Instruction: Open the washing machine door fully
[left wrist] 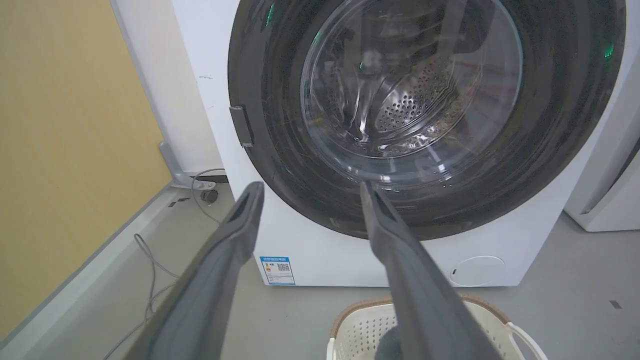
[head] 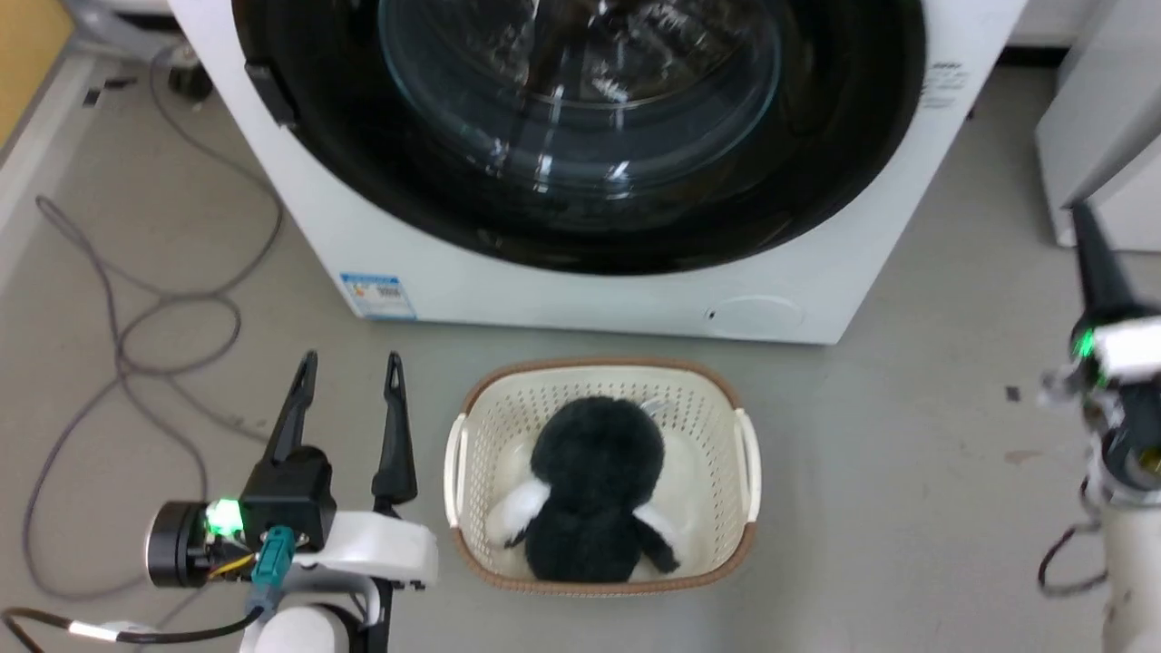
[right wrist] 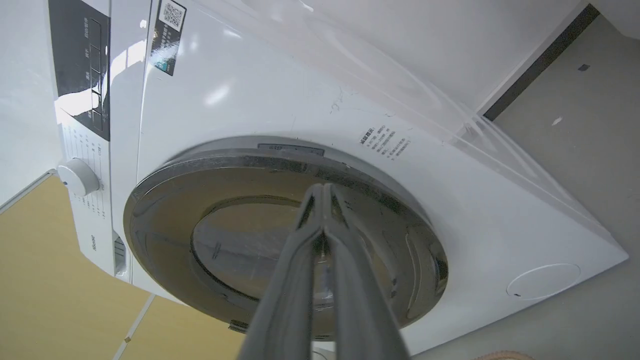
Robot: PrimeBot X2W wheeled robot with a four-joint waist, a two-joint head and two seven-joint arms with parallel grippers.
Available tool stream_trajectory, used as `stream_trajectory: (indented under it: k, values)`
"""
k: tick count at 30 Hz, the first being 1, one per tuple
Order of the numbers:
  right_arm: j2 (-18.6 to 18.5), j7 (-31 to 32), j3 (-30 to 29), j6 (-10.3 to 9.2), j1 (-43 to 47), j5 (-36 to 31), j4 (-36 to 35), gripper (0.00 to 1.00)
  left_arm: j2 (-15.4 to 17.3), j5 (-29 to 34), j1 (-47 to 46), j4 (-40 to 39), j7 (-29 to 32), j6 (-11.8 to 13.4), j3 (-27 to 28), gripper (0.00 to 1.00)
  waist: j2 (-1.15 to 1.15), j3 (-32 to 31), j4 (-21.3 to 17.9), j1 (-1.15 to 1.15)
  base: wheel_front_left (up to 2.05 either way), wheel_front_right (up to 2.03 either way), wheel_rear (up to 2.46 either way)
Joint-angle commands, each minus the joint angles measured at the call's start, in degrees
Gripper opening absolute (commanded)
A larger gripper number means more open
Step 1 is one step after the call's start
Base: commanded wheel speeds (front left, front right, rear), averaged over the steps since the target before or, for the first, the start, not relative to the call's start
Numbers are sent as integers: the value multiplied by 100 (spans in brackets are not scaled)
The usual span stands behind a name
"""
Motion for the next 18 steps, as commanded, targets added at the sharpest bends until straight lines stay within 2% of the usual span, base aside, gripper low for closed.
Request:
stream_trajectory:
  k: [1, 18]
  values:
    - [-134, 10, 25, 5, -427, 252, 185, 0, 37, 29, -145, -59, -60, 59, -43, 100, 0, 205, 123, 0, 0, 0, 0]
    - [-815, 232, 643, 6, -2583, 960, 1496, 0, 8, -45, -572, -136, -263, 347, -317, 100, 0, 1003, 590, 0, 0, 0, 0]
